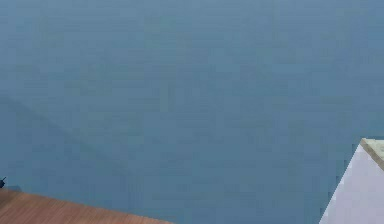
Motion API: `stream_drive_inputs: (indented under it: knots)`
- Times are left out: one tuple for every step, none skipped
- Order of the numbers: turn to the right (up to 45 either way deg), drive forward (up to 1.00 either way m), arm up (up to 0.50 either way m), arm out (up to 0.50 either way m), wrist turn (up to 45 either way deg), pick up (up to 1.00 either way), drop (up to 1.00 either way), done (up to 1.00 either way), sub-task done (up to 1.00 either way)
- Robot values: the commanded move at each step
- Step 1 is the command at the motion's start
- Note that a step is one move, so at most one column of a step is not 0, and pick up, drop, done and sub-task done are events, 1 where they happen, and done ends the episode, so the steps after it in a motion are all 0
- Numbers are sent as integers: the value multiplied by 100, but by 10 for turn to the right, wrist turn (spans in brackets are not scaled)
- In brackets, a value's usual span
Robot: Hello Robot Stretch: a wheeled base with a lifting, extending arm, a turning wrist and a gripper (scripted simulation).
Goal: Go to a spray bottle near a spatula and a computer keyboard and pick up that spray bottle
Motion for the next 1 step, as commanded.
stream_drive_inputs:
  knots:
    - [0, 0, 0, 0, 0, 0, 0, 100, 0]
